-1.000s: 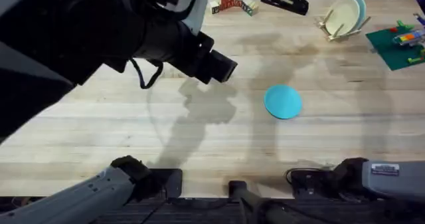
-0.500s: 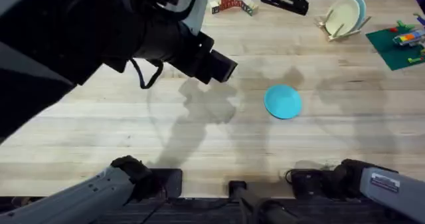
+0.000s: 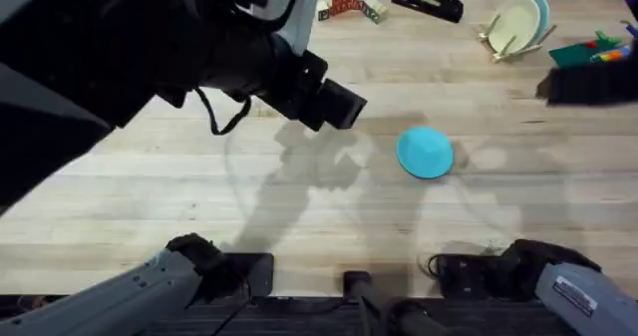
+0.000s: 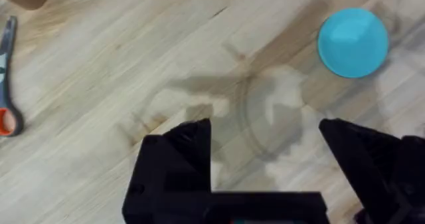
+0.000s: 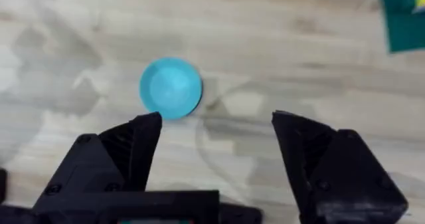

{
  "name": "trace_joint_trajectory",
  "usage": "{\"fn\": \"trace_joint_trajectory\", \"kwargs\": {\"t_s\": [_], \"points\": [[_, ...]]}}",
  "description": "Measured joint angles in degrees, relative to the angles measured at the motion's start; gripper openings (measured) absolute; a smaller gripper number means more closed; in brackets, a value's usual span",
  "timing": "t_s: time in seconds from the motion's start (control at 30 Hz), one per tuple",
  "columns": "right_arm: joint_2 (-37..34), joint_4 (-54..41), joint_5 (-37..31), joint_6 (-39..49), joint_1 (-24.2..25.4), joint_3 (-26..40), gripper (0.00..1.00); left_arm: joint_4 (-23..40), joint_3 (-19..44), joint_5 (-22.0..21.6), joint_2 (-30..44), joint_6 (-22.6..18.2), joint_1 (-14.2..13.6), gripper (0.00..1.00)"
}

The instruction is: Pick up the plates from the table one by one and place each into a slot on the dish rack.

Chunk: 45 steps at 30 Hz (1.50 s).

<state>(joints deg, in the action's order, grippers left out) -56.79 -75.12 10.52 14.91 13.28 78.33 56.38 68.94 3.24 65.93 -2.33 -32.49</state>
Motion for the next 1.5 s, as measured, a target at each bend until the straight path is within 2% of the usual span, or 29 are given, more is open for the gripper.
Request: {"fn": "trace_joint_trajectory", "kwargs": {"t_s": [0.3,0.5,0.53,0.6,0.63,0.67,0.7,0.83,1.1,1.37,1.5], "points": [[3.9,-0.7,3.3,-2.8,0.0,-10.3,0.995,0.0,0.0,3.9,0.0,0.2,0.0,0.993],[3.9,-1.0,3.7,-3.2,0.0,-11.6,0.996,-2.3,0.0,8.9,0.8,0.4,0.0,0.971],[3.9,-1.0,3.8,-3.2,0.0,-11.6,0.996,-5.1,0.0,12.6,2.8,0.7,0.0,0.612],[3.9,-1.0,3.9,-3.2,0.0,-11.6,0.996,-6.9,0.0,15.9,4.9,0.7,0.0,0.297],[3.9,-1.0,3.9,-3.2,0.0,-11.6,0.996,-7.8,0.0,17.8,5.9,0.7,0.0,0.153],[3.9,-1.0,3.9,-3.2,0.0,-11.6,0.996,-8.6,0.0,19.8,7.0,0.6,0.0,0.071],[3.9,-1.0,3.9,-3.2,0.0,-11.6,0.996,-9.3,0.0,22.1,8.3,0.7,0.0,0.049],[3.9,-1.0,3.9,-3.2,0.0,-11.6,0.996,-11.9,0.0,29.2,12.6,2.2,0.0,0.044],[3.9,-1.0,3.9,-3.2,0.0,-11.6,0.996,-17.5,0.0,38.3,19.7,6.8,0.0,0.043],[3.9,-1.0,3.9,-3.2,0.0,-11.6,0.996,-22.1,0.0,45.3,28.0,7.7,0.0,0.045],[3.9,-1.0,3.9,-3.2,0.0,-11.6,0.996,-23.9,0.0,46.9,31.8,8.0,0.0,0.044]]}}
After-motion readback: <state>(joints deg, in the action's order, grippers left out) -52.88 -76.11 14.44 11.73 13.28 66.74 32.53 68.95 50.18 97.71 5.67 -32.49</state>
